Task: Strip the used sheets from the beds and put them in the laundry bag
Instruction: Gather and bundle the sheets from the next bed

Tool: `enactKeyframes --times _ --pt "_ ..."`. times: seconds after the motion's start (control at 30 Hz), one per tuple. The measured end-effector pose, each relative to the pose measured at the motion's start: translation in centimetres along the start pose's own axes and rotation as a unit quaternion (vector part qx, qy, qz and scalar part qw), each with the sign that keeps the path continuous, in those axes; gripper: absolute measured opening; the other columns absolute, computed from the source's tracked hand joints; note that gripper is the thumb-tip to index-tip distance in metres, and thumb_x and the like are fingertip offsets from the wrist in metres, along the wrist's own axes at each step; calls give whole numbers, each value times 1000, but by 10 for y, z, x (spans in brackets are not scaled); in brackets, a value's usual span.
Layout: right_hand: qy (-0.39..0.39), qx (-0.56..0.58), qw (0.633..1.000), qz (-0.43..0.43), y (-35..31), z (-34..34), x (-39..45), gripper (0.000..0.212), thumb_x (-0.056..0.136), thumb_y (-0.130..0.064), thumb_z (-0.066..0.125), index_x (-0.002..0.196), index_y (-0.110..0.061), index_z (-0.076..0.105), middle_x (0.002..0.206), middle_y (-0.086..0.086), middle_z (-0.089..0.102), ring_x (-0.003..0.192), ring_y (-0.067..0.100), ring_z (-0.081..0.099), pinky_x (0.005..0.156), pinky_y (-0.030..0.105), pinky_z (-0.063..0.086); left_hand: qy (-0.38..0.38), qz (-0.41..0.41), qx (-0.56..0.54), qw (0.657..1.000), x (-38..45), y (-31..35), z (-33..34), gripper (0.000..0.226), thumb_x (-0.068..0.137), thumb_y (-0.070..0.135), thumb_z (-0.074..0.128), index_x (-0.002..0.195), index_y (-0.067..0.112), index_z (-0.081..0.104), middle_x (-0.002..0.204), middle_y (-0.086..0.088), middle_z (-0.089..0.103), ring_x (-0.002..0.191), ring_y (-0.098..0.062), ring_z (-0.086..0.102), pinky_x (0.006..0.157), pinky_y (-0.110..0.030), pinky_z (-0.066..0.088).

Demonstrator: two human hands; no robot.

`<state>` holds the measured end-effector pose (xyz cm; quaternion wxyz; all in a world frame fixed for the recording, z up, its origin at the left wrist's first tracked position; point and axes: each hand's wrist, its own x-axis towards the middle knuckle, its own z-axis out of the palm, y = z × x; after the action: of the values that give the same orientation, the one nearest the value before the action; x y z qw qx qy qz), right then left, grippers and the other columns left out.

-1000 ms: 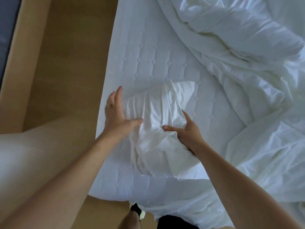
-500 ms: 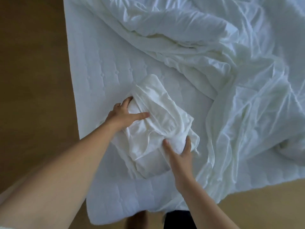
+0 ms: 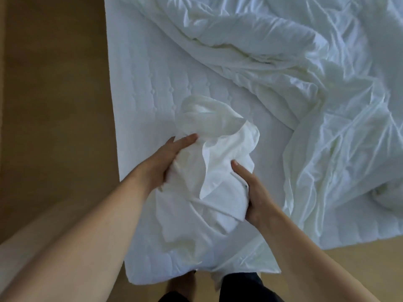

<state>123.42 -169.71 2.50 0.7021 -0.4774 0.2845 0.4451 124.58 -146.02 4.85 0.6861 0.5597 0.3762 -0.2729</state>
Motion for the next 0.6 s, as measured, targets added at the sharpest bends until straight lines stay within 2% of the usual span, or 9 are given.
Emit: enactKeyframes --times 0.13,0.2,0.27,0.33,0.4,0.47,0.5,0.53,0.6 --pt "4 -144 989 -41 -21 28 6 61 80 -32 86 135 -29 59 119 -1 76 106 25 75 91 48 61 18 -47 -150 987 -13 -55 -23 39 92 57 65 117 29 74 111 2 78 91 -15 77 81 -35 53" --pt "0 -224 973 -50 -29 48 23 65 71 -28 93 128 -31 62 111 -6 78 97 19 77 85 42 63 77 -68 -269 958 -17 -87 -30 35 98 50 60 106 20 75 102 -8 76 81 -20 76 76 -35 55" --pt "-10 -294 955 -39 -30 72 45 81 57 -36 100 128 -34 63 115 -7 76 97 17 77 86 41 63 148 -89 -333 927 -24 -108 -30 35 109 39 43 93 16 64 87 -6 64 68 -16 69 61 -30 53" --pt "-10 -345 938 -39 -25 95 64 89 50 -45 101 129 -37 62 119 -9 73 99 16 76 88 41 63 175 -81 -325 926 -34 -116 -37 38 114 27 28 83 18 50 84 0 52 69 -11 56 60 -27 46" --pt "4 -381 924 -45 -17 107 75 94 45 -54 100 130 -43 60 123 -11 70 103 16 73 90 41 61 152 -57 -261 952 -48 -109 -61 41 114 14 26 76 17 42 78 -4 42 57 -4 55 55 -22 44" --pt "17 -391 919 -50 -11 107 78 95 42 -57 100 129 -48 61 122 -13 70 105 16 72 92 42 60 202 -30 -140 969 -43 -101 -92 37 113 16 32 81 8 49 81 -10 43 50 2 58 52 -14 44" --pt "16 -384 922 -50 -10 104 78 92 43 -54 101 127 -48 63 119 -14 72 104 16 73 92 43 60 210 -1 -91 973 -37 -85 -103 30 111 30 42 101 7 59 97 -9 56 69 7 62 62 -11 44" --pt "14 -371 927 -48 -10 99 78 87 47 -49 102 126 -46 65 116 -14 74 102 15 74 92 43 61 212 52 -53 974 -31 -73 -108 32 105 49 51 125 26 61 122 5 62 98 11 60 81 -17 47" --pt "0 -353 934 -45 -14 95 78 78 54 -38 101 124 -40 68 110 -13 77 97 14 76 90 42 62 128 154 63 978 -18 -64 -104 70 85 75 61 148 56 37 162 17 34 147 -4 35 118 -38 34"
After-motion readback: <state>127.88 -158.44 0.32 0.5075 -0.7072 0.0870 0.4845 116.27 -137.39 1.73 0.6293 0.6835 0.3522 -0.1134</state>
